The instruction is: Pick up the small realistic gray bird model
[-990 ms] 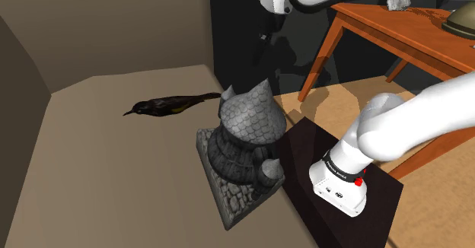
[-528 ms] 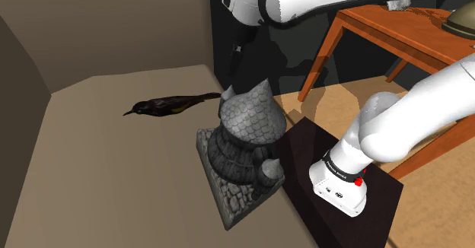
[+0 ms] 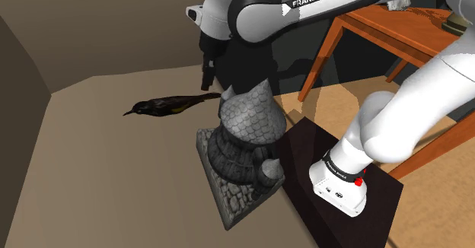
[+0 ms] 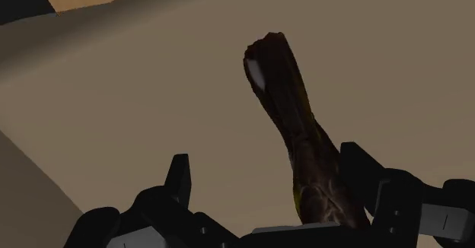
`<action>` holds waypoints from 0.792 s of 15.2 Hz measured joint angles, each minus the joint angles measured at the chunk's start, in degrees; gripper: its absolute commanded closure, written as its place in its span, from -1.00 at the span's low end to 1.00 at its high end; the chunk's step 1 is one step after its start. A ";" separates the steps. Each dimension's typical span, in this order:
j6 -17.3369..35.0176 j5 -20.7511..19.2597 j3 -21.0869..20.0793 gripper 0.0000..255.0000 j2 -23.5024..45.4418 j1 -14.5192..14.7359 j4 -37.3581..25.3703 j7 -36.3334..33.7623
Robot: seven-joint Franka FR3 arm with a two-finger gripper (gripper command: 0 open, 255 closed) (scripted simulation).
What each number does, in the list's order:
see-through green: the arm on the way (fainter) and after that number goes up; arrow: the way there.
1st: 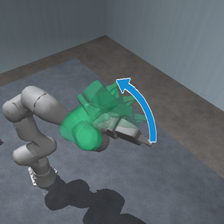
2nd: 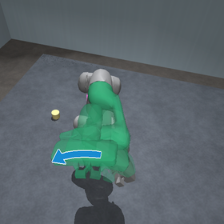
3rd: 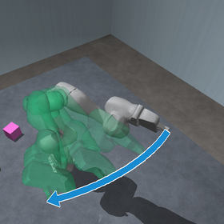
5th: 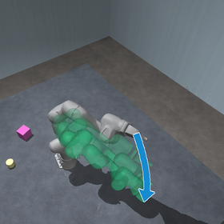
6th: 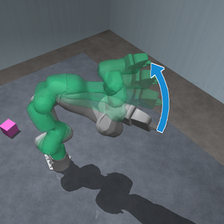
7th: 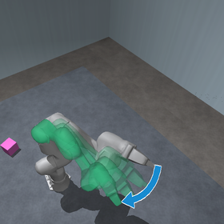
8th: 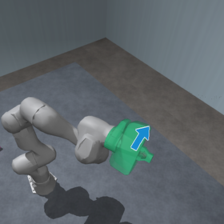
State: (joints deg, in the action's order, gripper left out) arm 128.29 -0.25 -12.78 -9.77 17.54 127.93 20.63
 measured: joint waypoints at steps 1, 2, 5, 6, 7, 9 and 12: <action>0.66 -0.15 -0.65 -1.00 1.30 0.58 -0.89 0.24; 1.70 -0.45 -1.26 -1.00 3.02 1.09 -1.80 0.48; 3.98 -1.35 -3.08 -1.00 7.20 2.73 -4.33 1.14; 4.66 -1.55 -3.46 -1.00 8.34 3.10 -4.99 1.83; 4.91 -1.91 -3.87 -1.00 9.43 3.50 -5.95 1.85; 6.08 -2.15 -4.11 -1.00 10.23 3.73 -5.68 2.02; 8.18 -2.82 -4.23 -1.00 11.62 3.89 -4.94 1.52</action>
State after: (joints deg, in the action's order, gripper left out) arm 136.47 -3.07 -17.01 1.85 21.43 123.00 22.14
